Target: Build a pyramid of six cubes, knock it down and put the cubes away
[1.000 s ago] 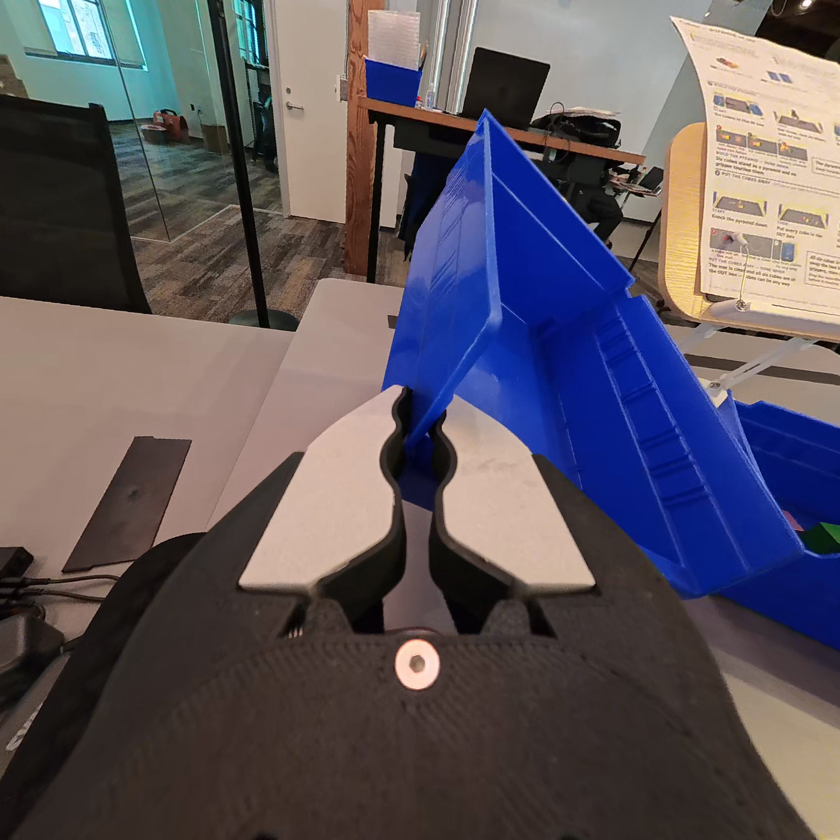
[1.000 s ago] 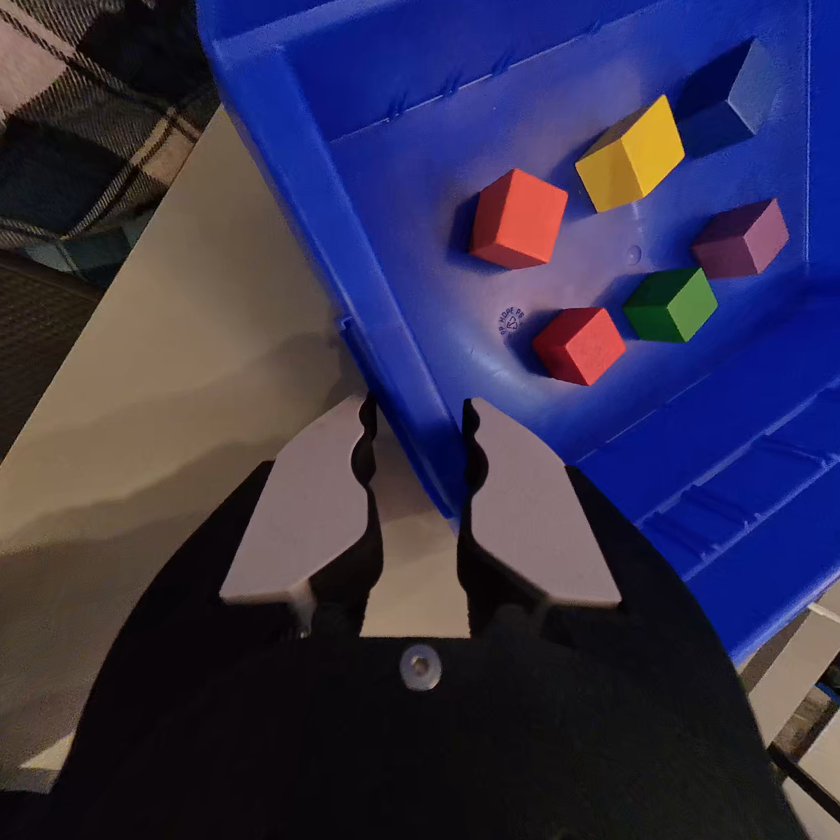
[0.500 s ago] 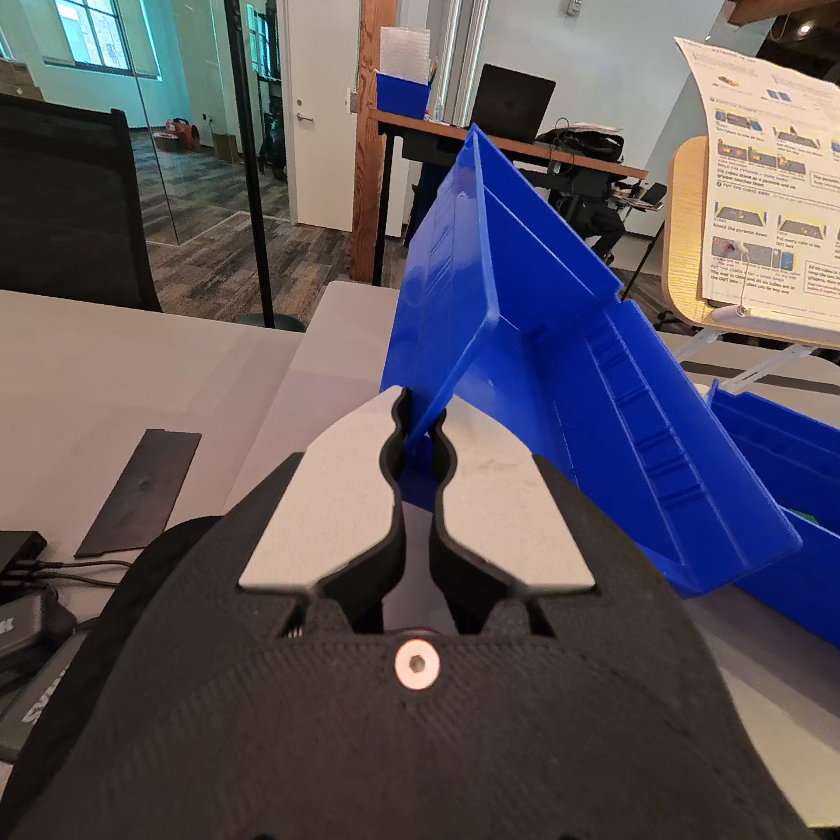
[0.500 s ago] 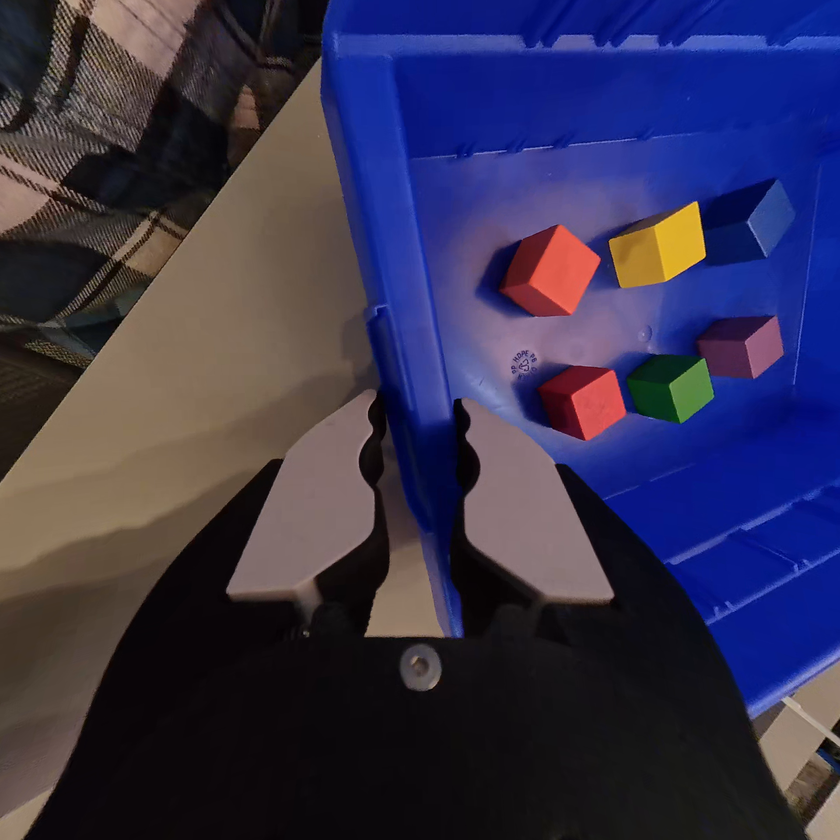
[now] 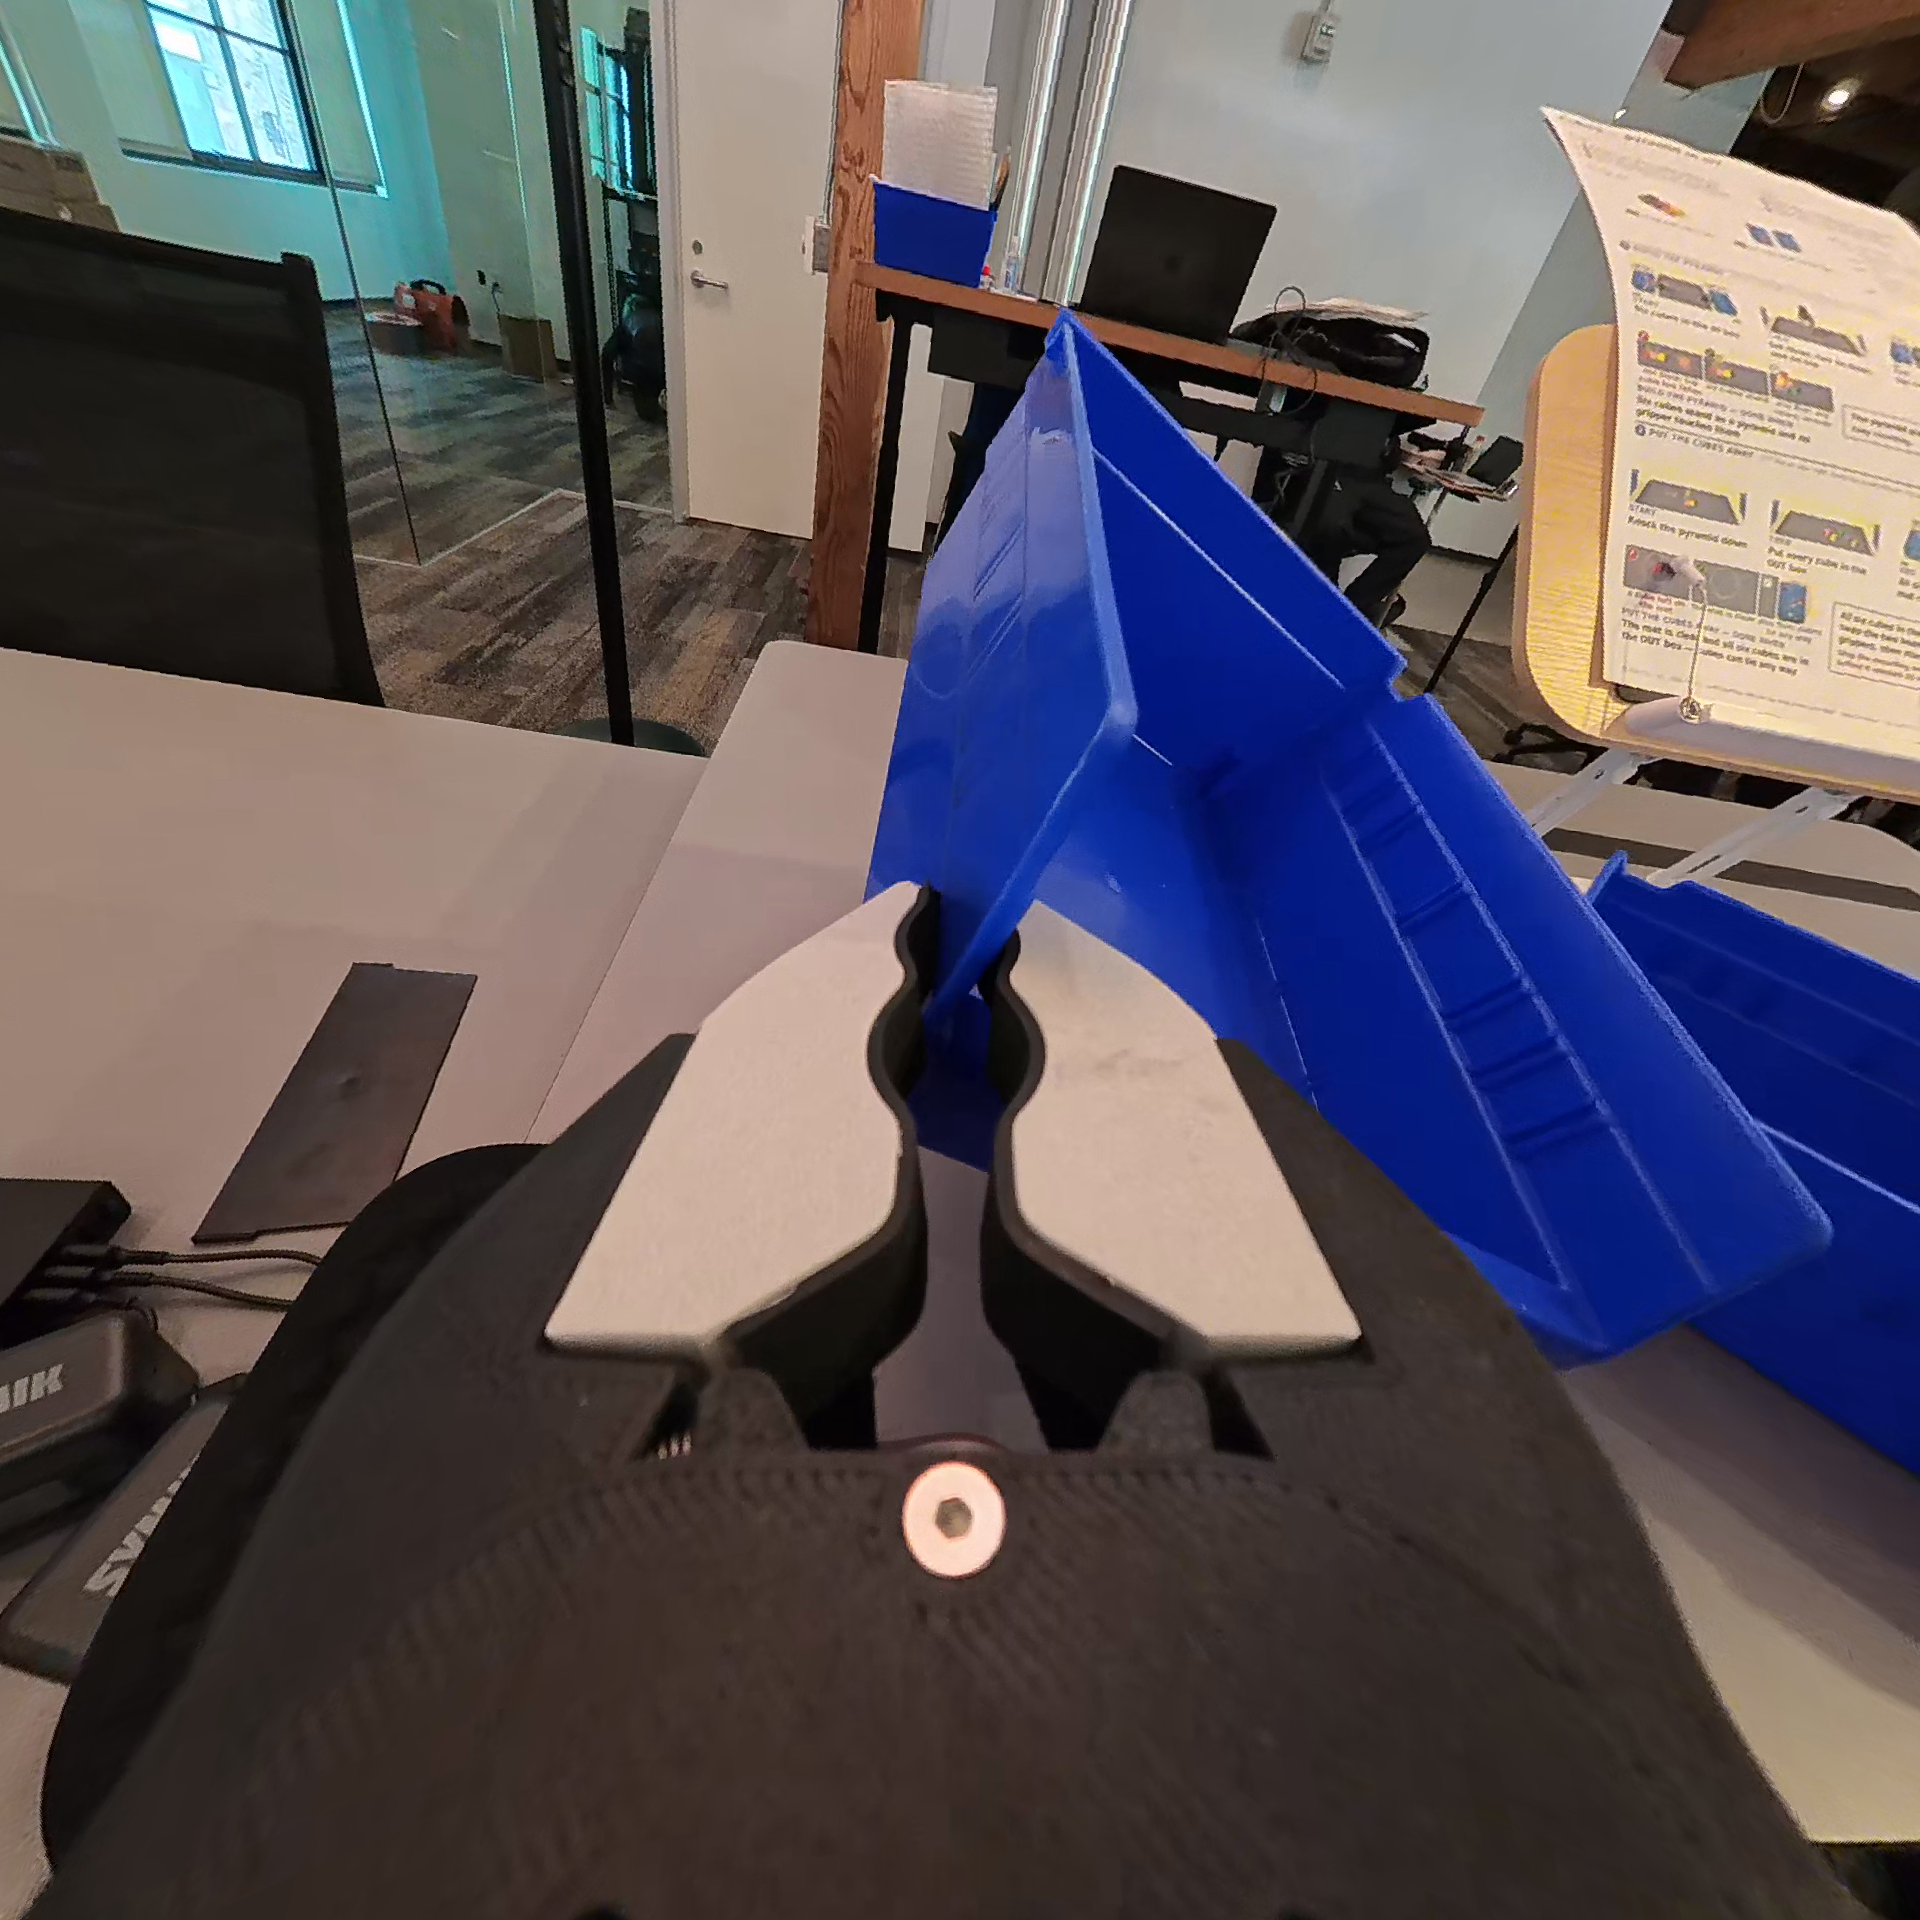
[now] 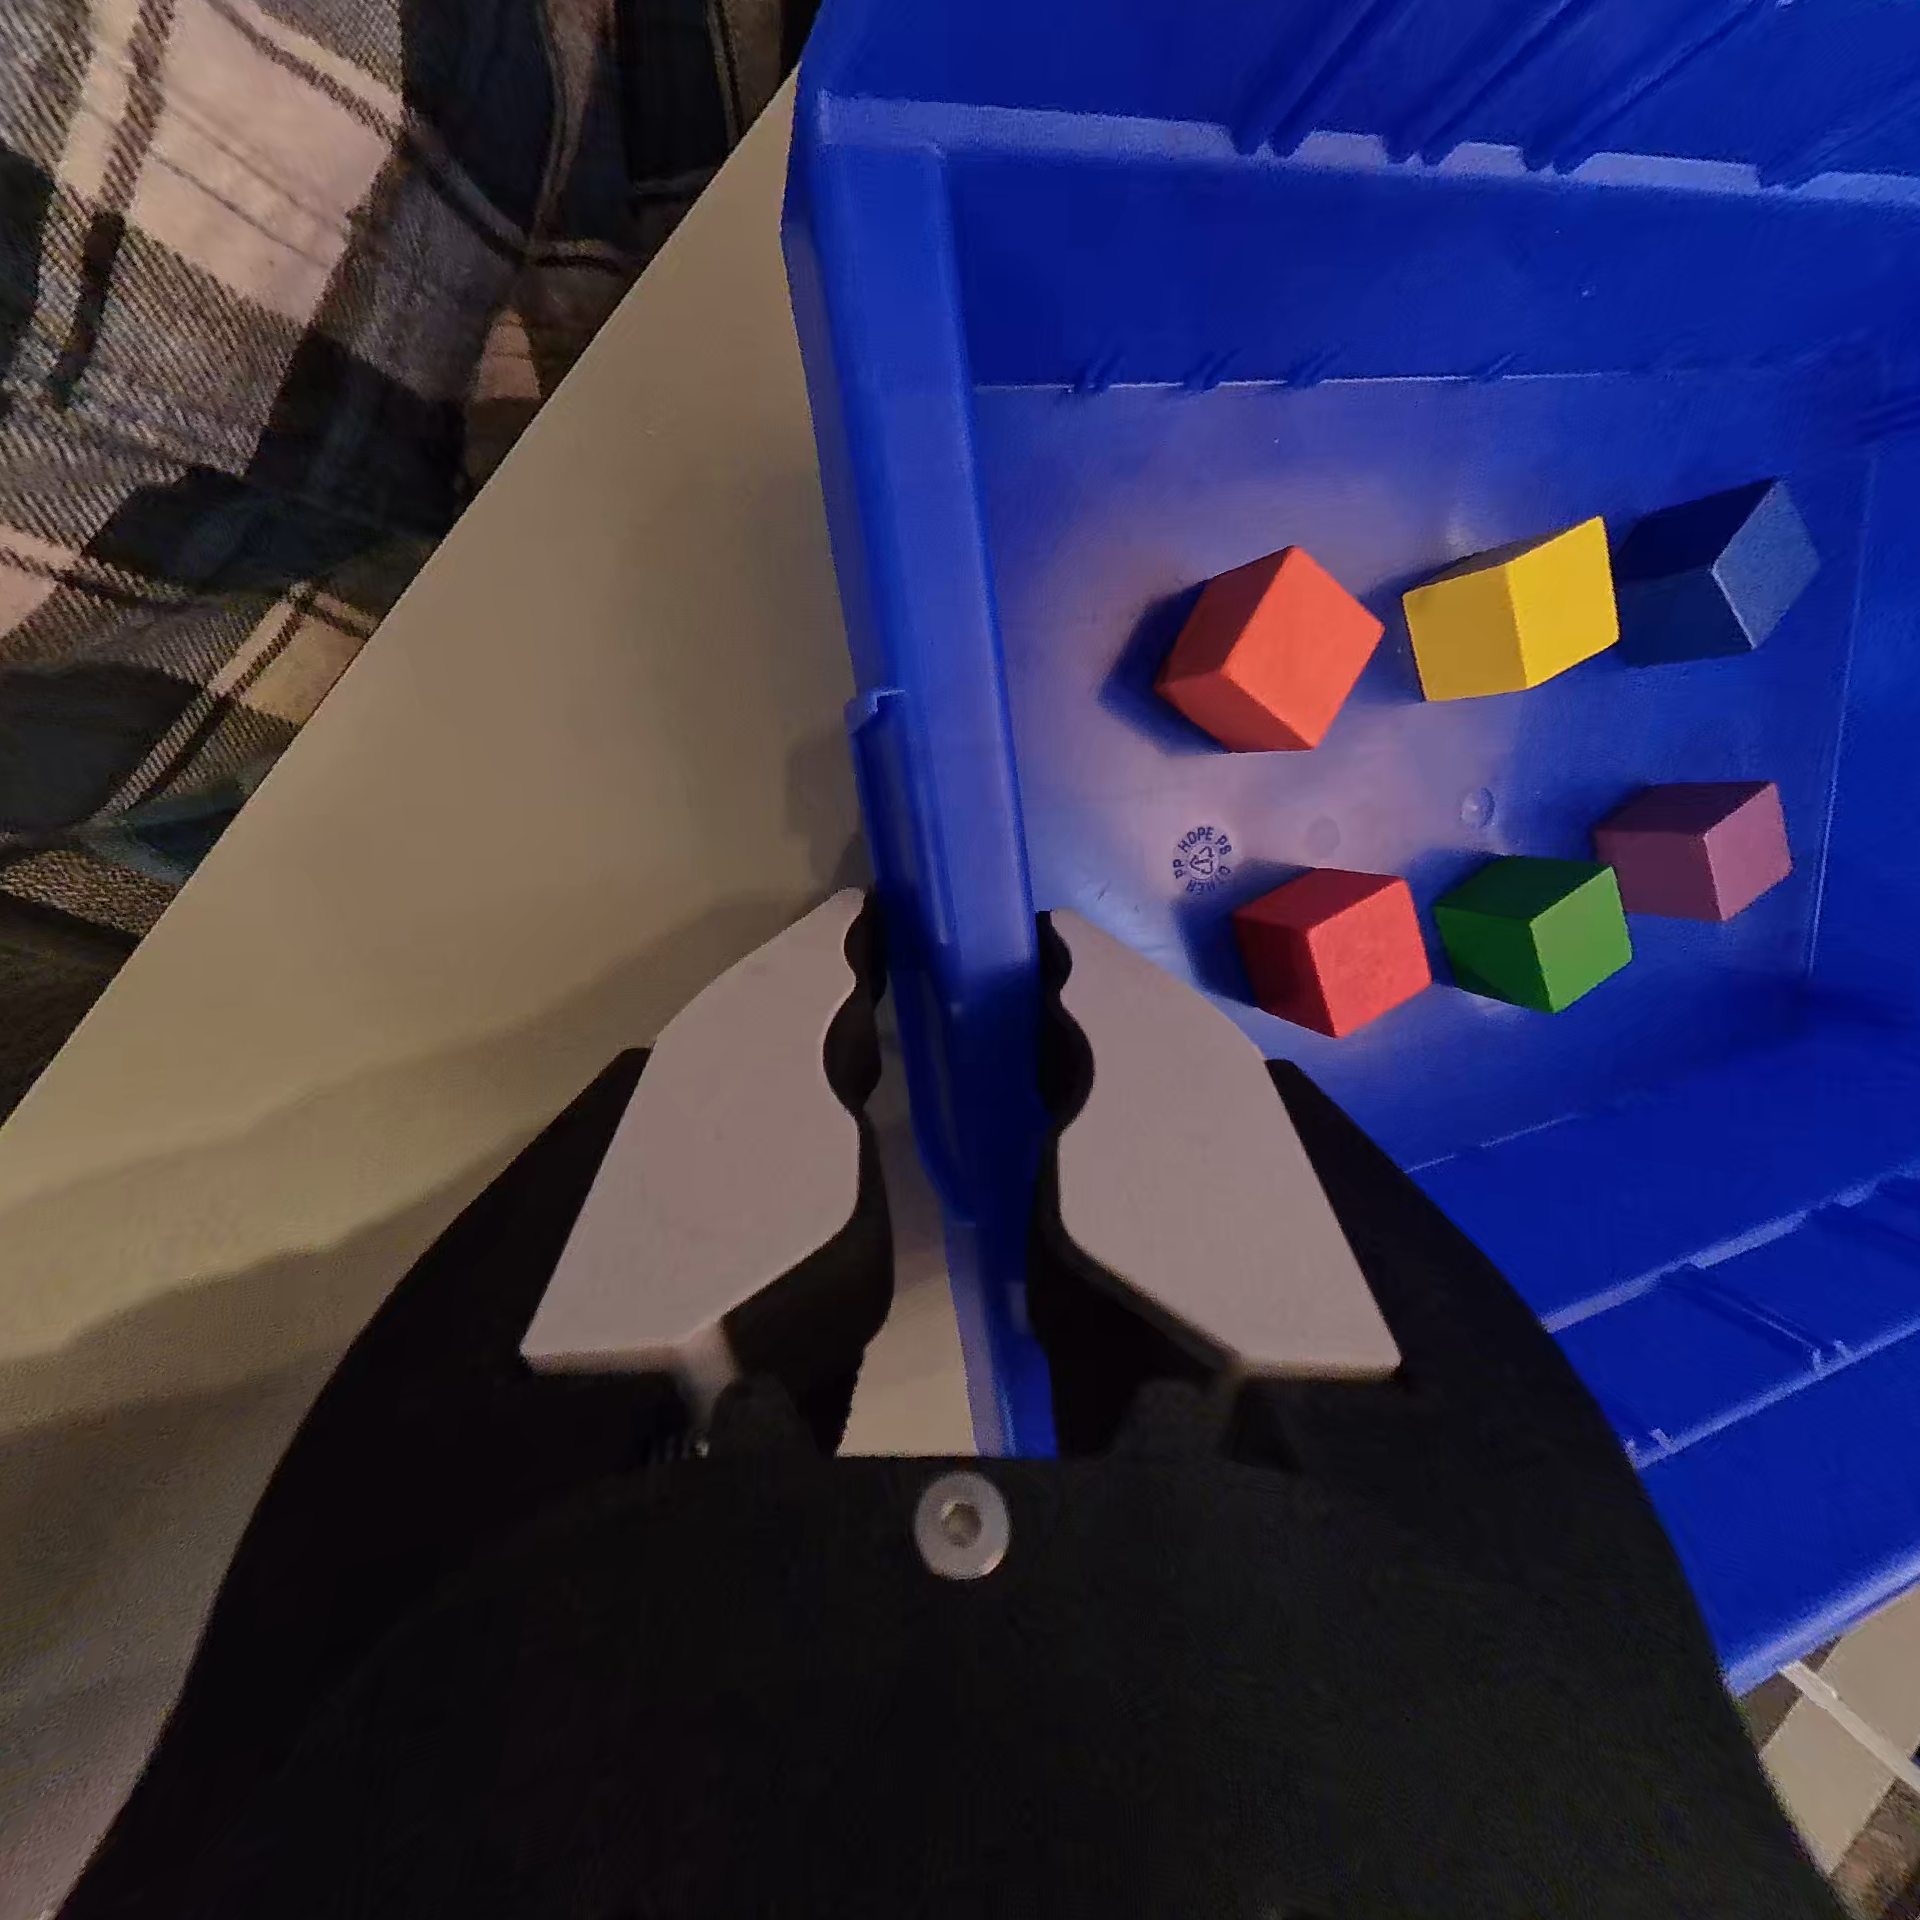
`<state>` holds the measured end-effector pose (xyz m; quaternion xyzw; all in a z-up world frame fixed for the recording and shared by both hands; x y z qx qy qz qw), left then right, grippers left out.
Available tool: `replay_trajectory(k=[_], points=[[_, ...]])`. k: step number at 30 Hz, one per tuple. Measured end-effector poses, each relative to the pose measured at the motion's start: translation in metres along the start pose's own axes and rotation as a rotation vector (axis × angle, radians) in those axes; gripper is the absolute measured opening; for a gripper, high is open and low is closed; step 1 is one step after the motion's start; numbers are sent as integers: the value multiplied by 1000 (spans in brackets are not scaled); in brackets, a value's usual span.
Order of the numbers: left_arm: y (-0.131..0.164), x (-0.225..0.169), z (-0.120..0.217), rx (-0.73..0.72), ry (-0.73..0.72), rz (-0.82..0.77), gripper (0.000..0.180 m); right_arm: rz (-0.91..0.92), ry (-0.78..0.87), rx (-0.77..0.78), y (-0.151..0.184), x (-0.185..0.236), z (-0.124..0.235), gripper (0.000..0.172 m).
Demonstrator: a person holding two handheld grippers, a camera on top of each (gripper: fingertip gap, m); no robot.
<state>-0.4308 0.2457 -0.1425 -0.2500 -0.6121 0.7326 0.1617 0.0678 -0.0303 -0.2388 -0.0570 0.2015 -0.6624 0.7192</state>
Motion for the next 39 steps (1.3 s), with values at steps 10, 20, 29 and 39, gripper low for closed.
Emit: replay_trajectory(k=[10, 20, 29, 39], points=[[-4, 3, 8, -11, -14, -5, 6, -19, 6, 4, -14, -17, -9, 27], [-5, 10, 19, -26, -35, -1, 6, -65, 17, 16, -28, -42, -20, 27], [-10, 11, 24, -41, -46, -3, 6, -103, 34, 25, -38, -58, -29, 27], [-14, 7, 24, -56, -43, -4, 7, -132, 48, 27, -44, -65, -33, 27]])
Point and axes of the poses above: each gripper's, where its closed fingertips meet, z back along the fingers, y out of its underside, x = y × z across the jaws, the point moved 10 cm from there along z, back along the fingers, and after that the axes turned 5 degrees about -y, right-handed, at the moved point
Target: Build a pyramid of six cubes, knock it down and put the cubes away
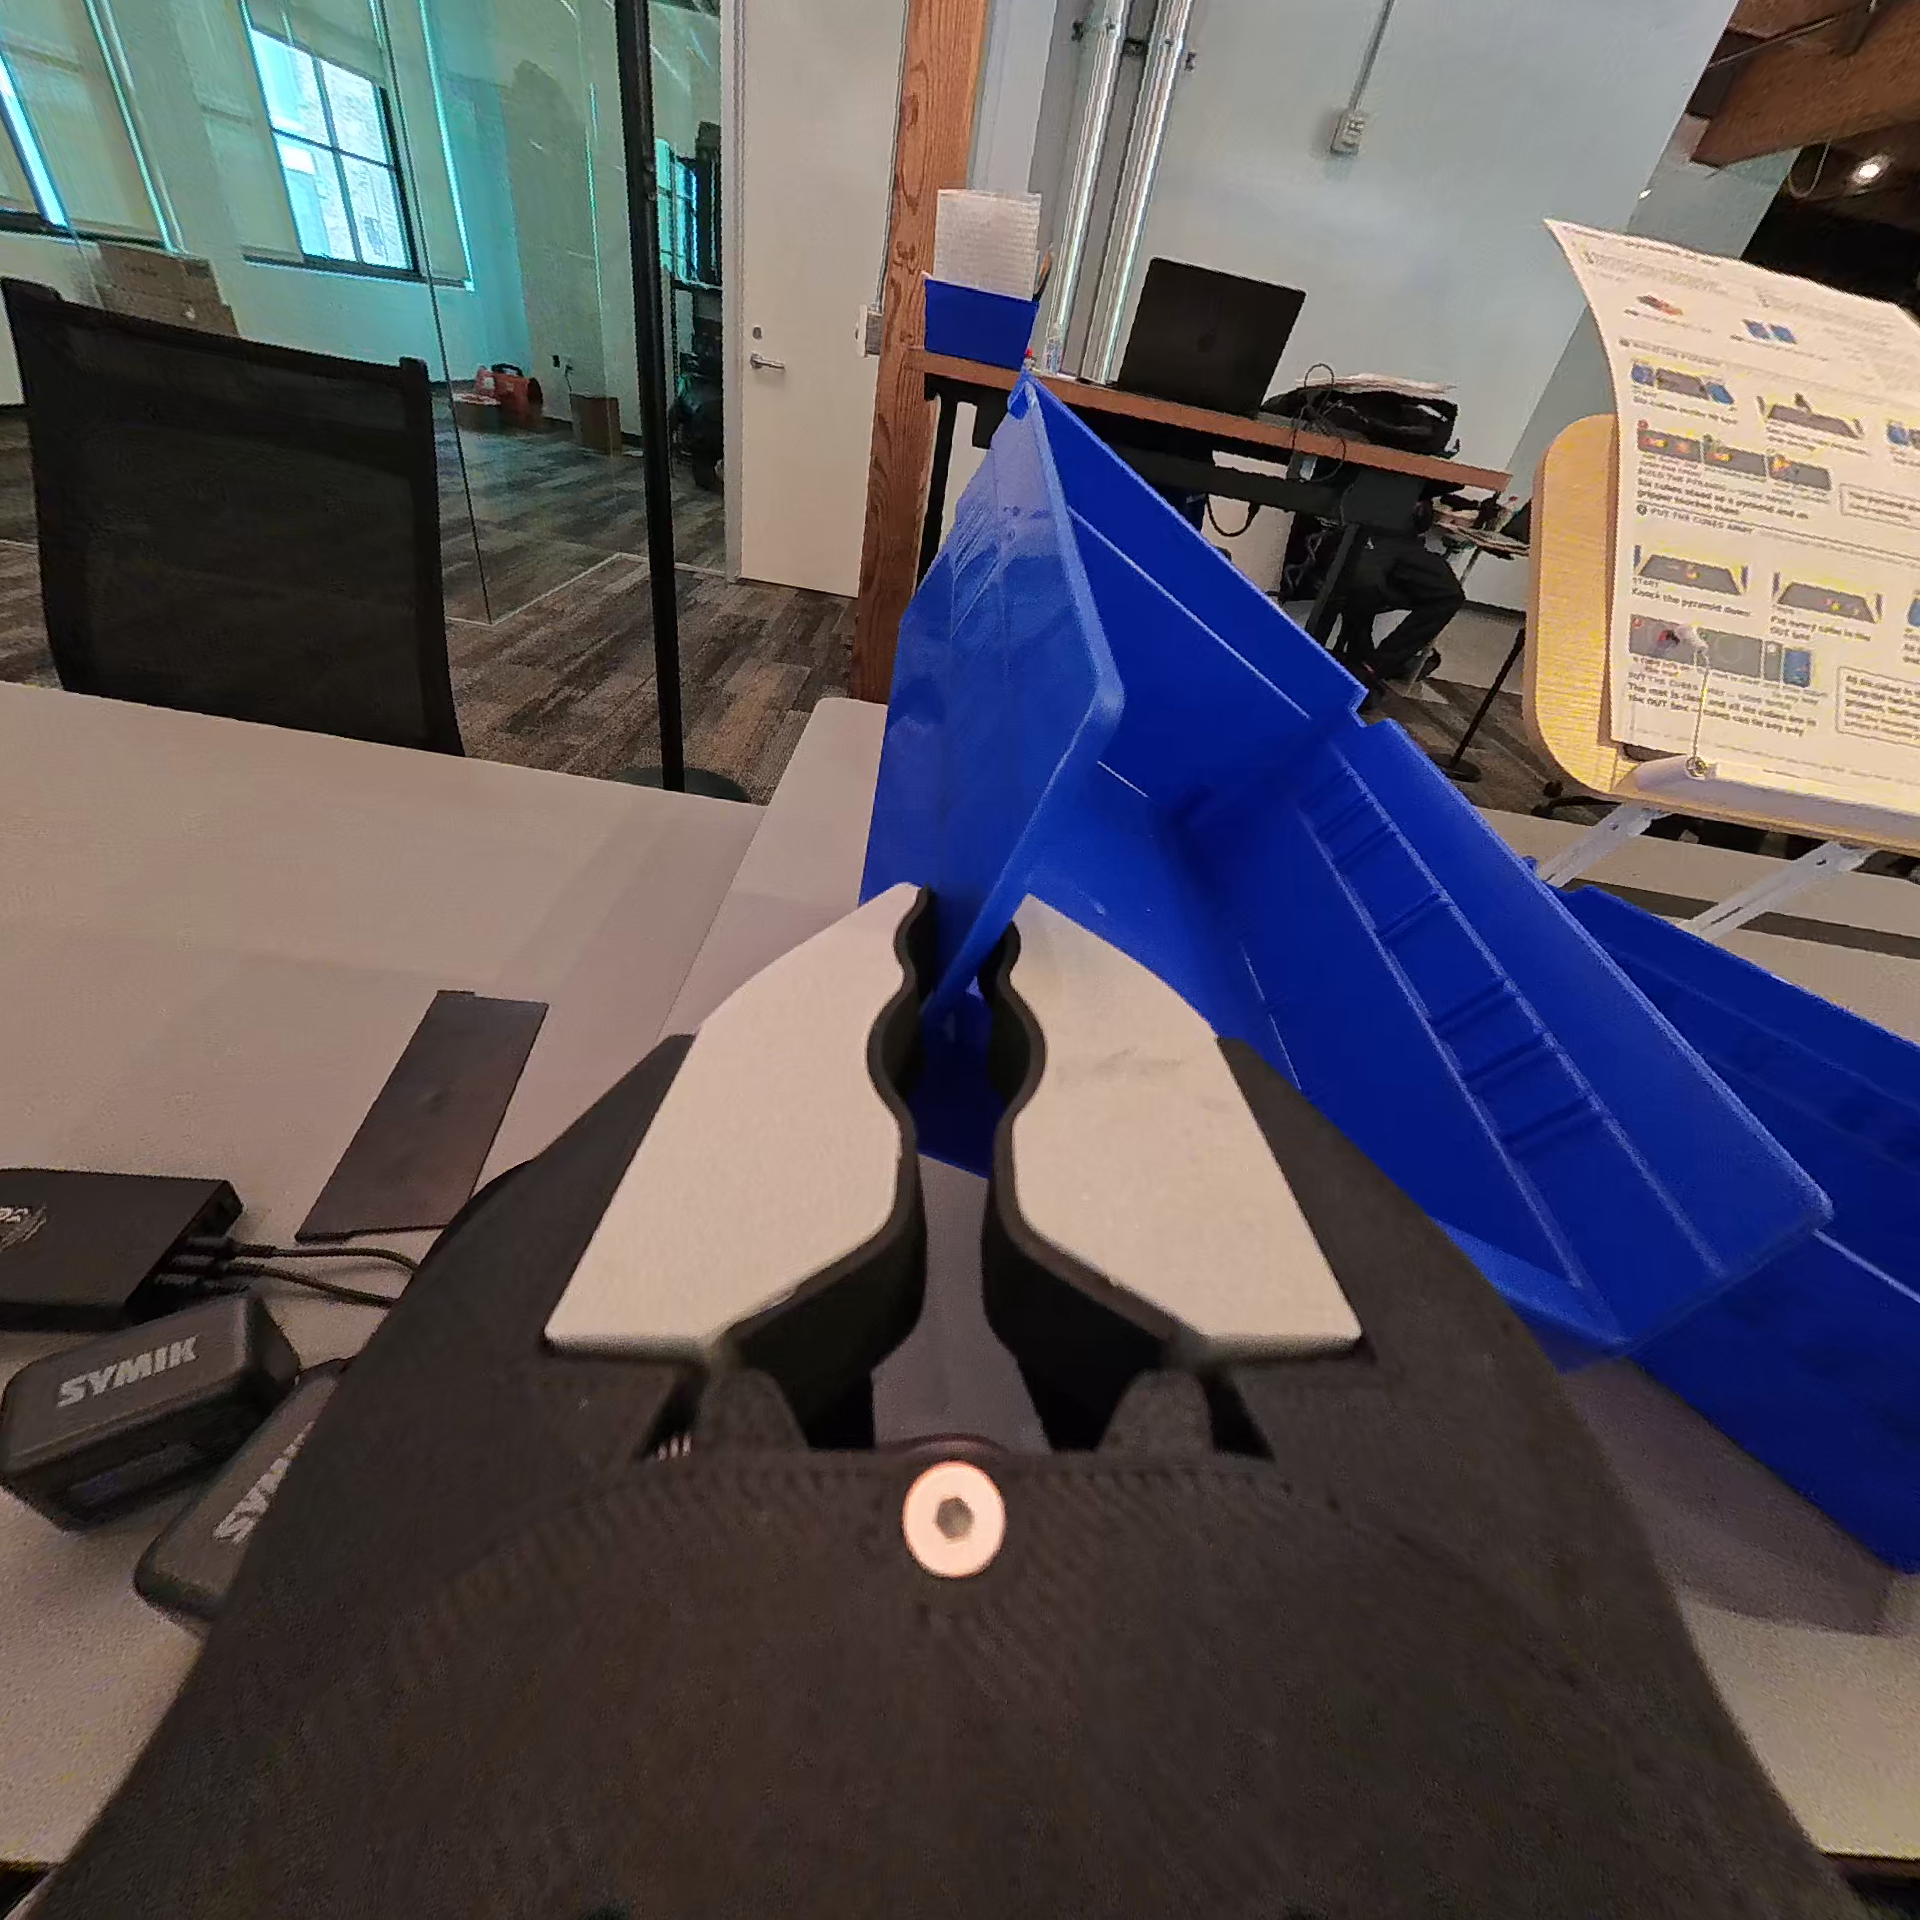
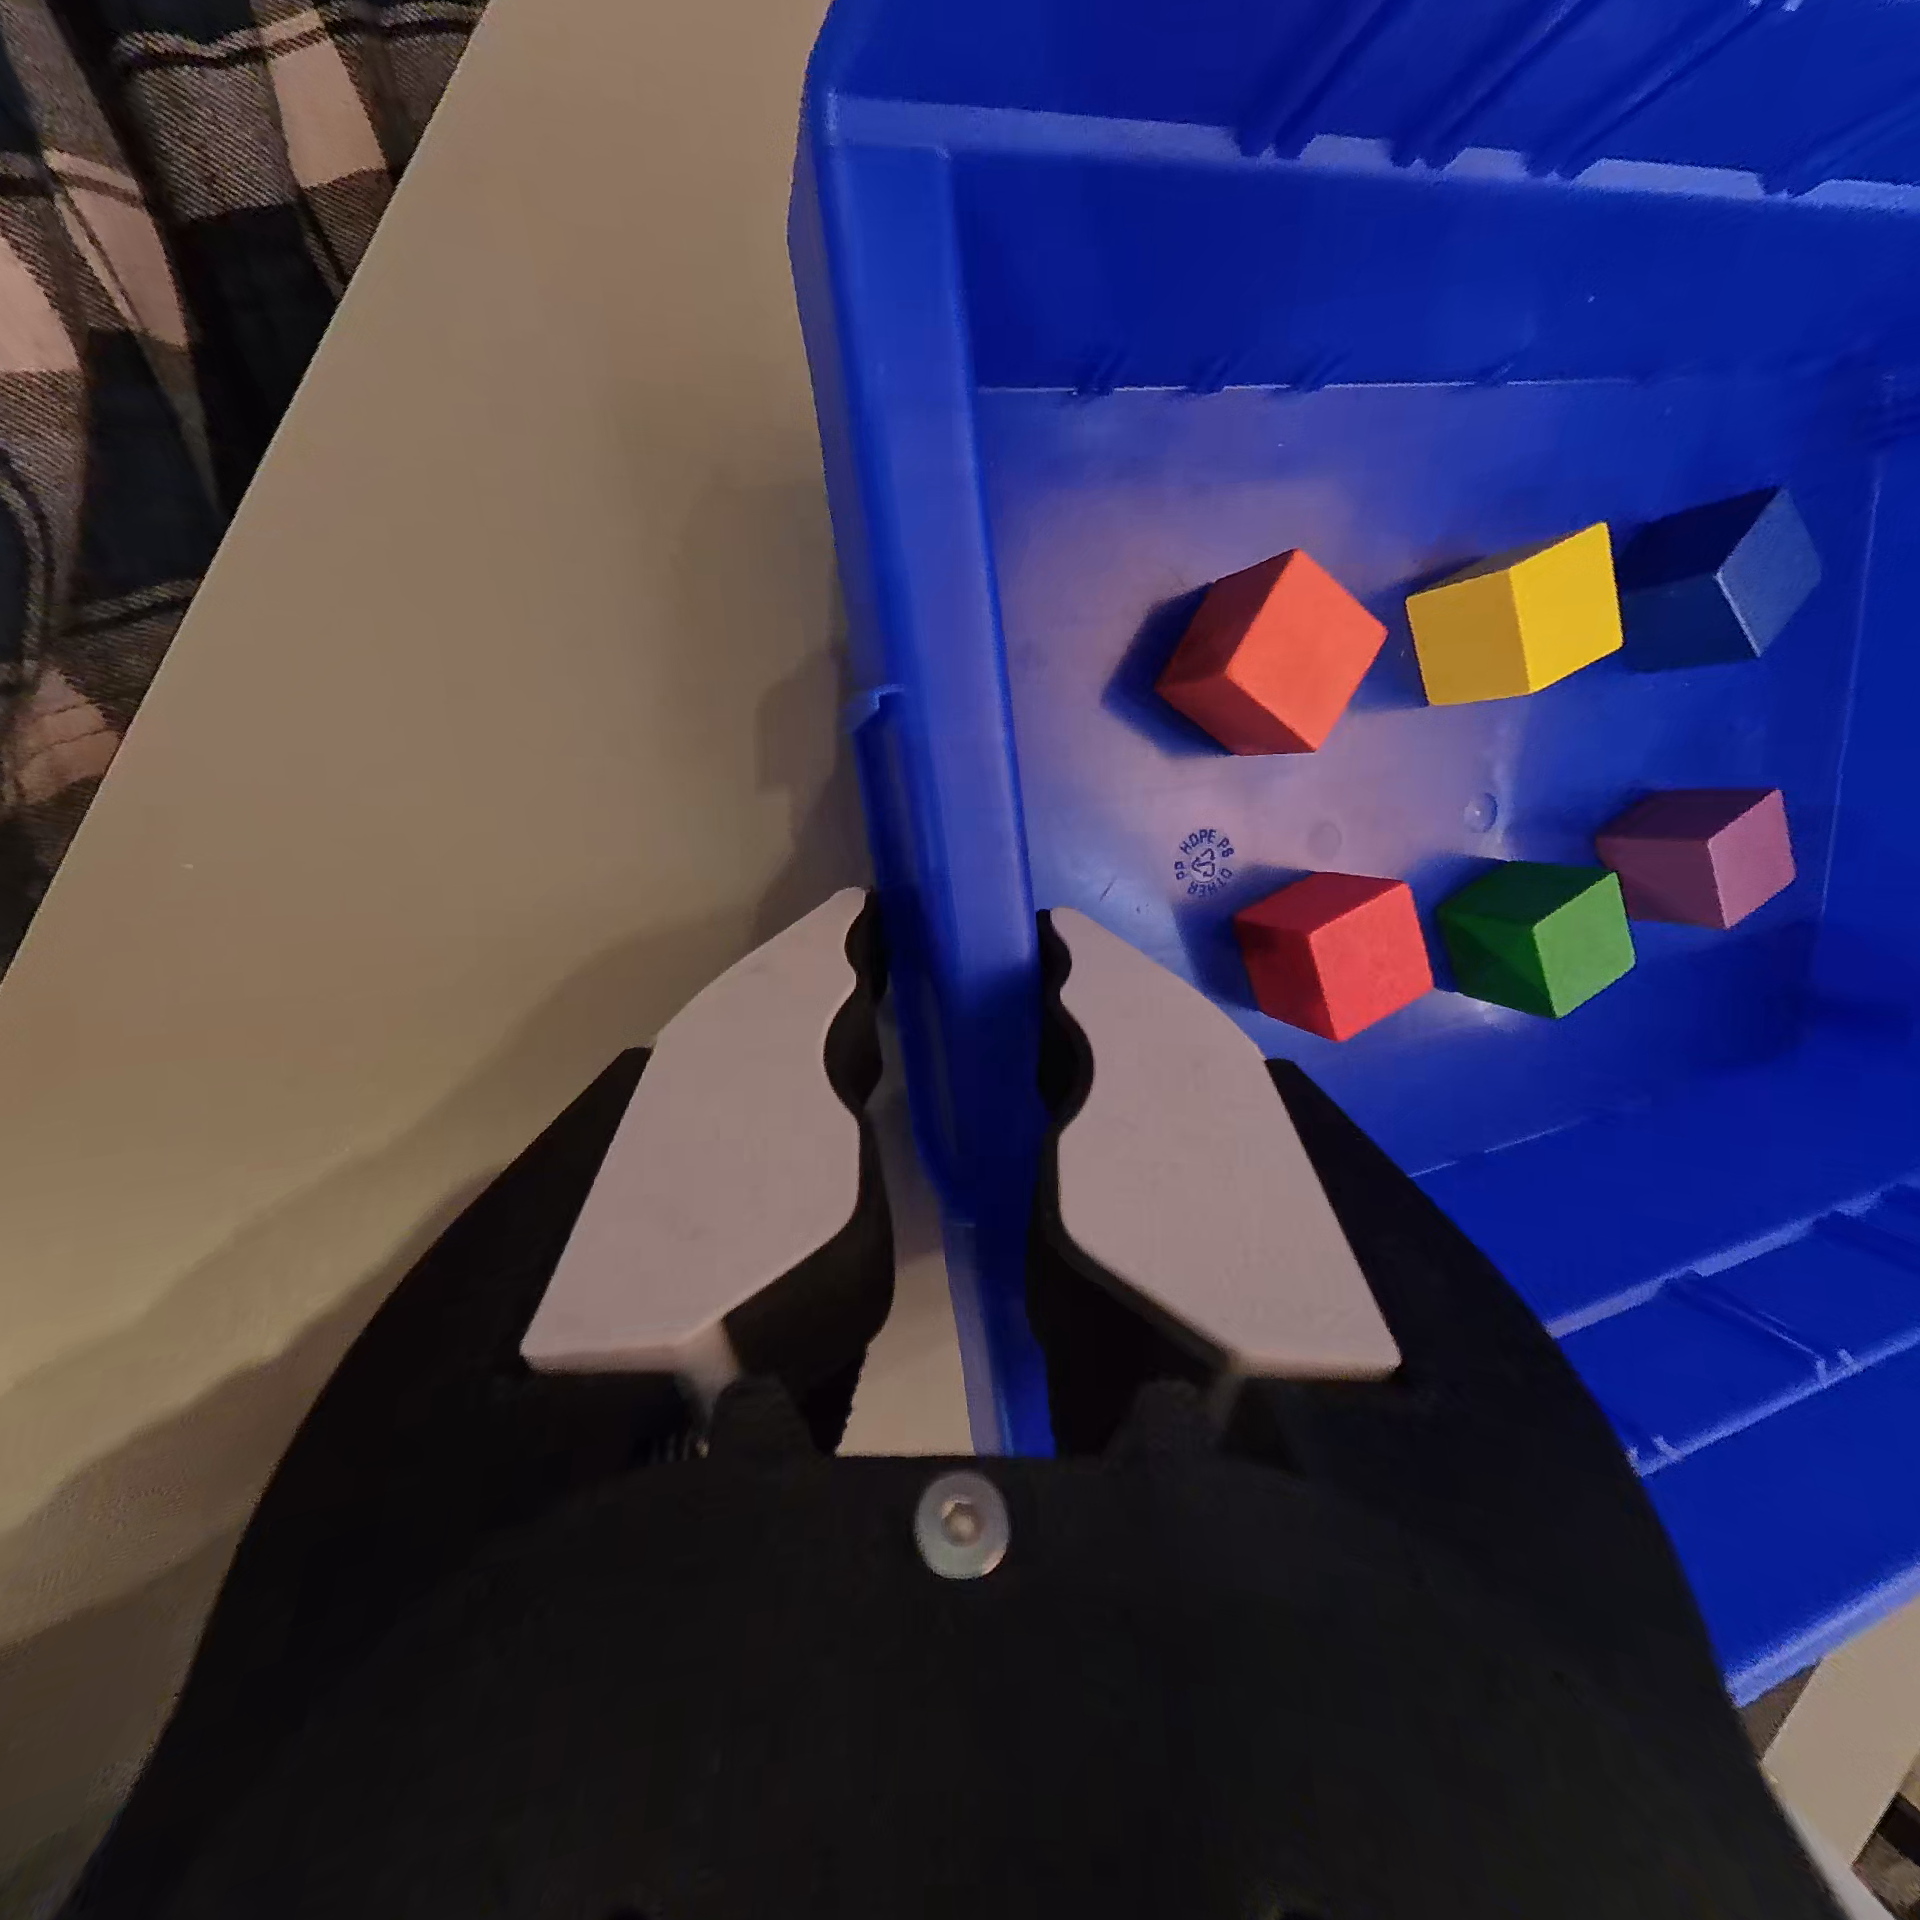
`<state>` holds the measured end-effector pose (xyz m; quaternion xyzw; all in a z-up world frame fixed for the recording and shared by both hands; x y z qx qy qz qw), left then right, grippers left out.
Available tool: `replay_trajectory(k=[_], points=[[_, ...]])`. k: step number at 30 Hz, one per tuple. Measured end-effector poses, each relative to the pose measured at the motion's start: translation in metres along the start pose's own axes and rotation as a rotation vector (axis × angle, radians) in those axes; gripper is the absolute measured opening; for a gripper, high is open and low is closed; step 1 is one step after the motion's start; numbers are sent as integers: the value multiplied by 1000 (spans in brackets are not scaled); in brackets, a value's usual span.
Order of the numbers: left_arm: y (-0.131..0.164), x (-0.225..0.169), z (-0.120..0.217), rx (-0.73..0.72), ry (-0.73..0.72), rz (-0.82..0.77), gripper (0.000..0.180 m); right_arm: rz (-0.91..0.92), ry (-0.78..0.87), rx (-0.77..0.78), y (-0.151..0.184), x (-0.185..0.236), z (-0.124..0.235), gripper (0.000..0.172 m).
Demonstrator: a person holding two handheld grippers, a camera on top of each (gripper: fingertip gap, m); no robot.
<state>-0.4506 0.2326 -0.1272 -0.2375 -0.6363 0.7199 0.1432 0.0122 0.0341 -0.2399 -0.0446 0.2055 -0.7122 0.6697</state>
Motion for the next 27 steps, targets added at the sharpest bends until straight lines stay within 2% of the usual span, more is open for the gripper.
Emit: replay_trajectory(k=[12, 27], points=[[-4, -5, 0, -9, 8, -6, 7, -42, 15, -3, -9, -12, -7, 27], [-7, 7, 17, -27, -15, 1, 7, -121, 60, 0, -27, -44, -23, 27]])
Point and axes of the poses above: each gripper's, where its closed fingertips meet, z back along the fingers, y out of its underside, x = y × z across the jaws, the point moved 10 cm from there along z, back along the fingers, and after that the axes turned 5 degrees about -y, right-handed, at the moved point
